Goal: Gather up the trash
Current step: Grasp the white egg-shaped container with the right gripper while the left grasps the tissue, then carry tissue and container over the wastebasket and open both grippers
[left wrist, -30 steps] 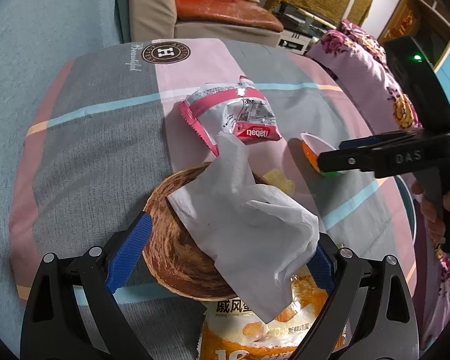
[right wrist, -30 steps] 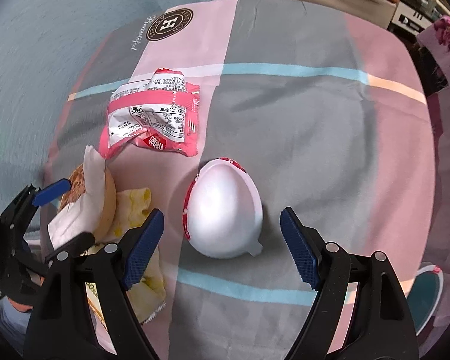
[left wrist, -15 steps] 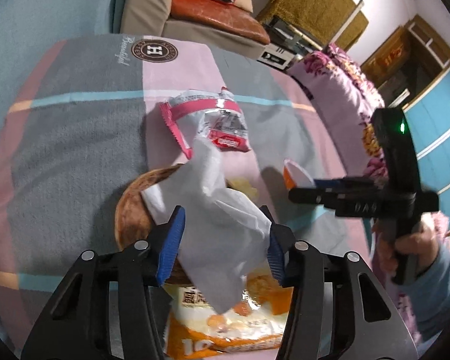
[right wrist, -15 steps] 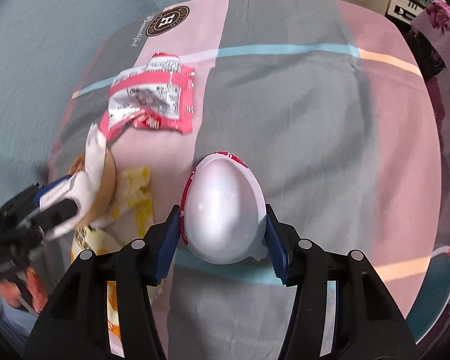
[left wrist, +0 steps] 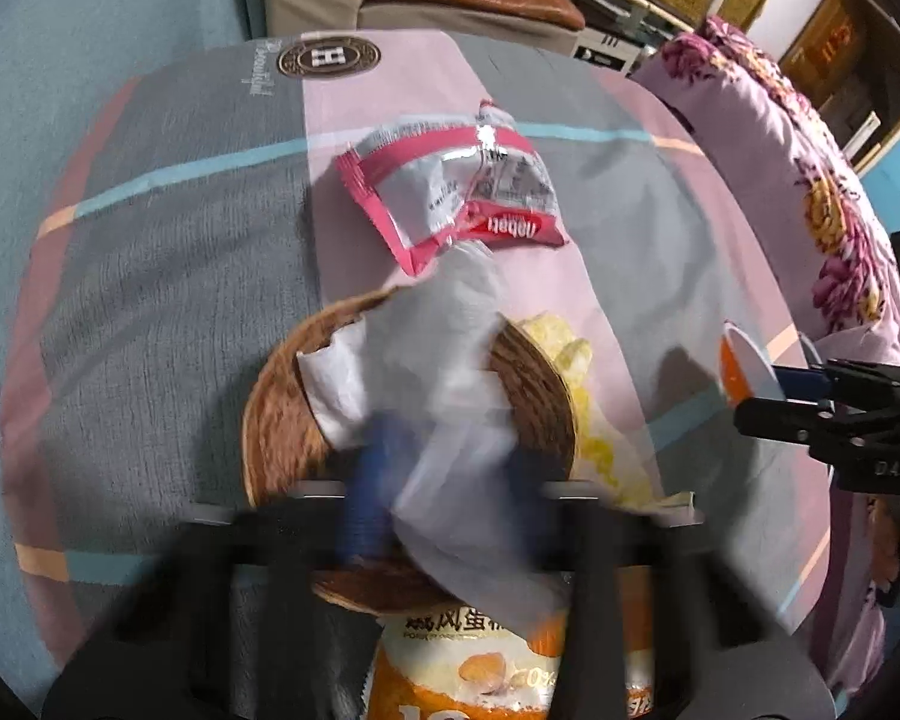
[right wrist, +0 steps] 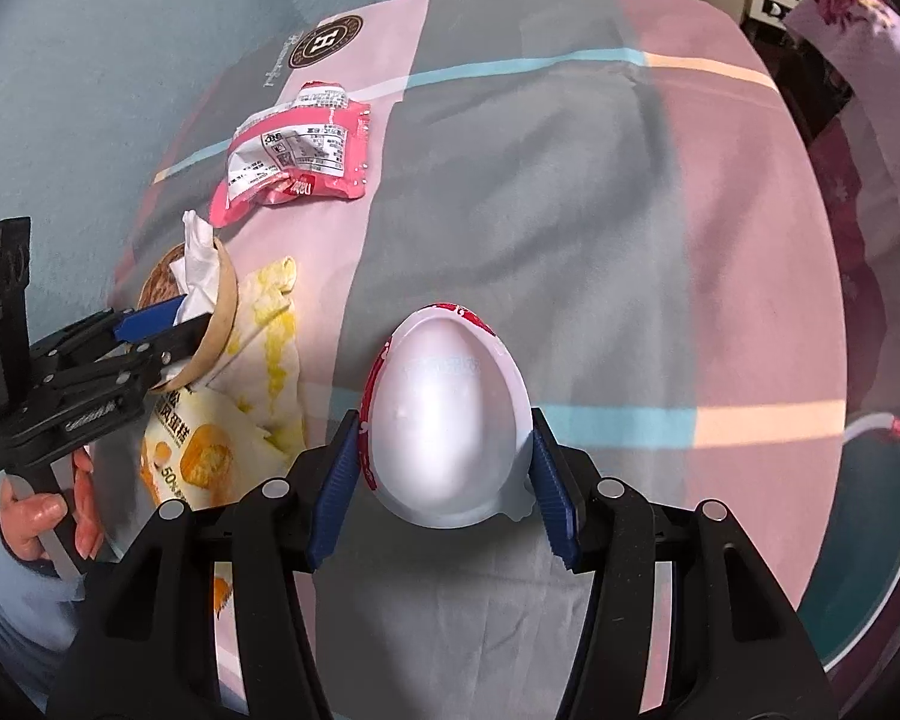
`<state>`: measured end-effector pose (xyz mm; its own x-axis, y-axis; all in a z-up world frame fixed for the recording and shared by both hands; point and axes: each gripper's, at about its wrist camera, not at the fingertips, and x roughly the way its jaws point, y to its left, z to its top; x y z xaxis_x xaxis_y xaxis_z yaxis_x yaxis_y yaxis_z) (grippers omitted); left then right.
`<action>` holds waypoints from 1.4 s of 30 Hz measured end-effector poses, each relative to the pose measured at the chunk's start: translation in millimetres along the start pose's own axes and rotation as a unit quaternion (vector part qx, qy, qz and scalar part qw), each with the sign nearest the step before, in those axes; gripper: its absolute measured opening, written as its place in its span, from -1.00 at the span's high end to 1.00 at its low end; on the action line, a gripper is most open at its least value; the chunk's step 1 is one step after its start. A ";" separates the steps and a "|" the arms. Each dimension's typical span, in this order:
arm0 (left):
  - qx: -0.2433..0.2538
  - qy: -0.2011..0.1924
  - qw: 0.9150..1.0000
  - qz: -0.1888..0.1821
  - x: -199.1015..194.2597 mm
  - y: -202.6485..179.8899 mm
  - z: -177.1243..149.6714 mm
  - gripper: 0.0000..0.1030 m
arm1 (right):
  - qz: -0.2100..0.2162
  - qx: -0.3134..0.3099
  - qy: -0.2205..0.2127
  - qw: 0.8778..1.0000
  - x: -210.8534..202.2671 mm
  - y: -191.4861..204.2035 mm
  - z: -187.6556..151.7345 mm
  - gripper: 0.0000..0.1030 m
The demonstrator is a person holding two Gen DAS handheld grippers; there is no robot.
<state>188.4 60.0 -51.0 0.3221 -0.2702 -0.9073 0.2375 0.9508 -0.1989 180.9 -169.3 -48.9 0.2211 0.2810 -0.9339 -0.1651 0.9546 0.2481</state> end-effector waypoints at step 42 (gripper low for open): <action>0.231 -0.030 0.961 -0.146 2.1 -321.7 -45.4 0.89 | -0.025 0.193 -0.200 0.960 -179.4 -206.5 -174.7 0.00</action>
<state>71.1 -239.5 -5.7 0.2289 -0.5375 -0.8116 0.7029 0.6681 -0.2442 7.5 -434.2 22.4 0.5844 0.1753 -0.7923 0.2065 0.9121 0.3541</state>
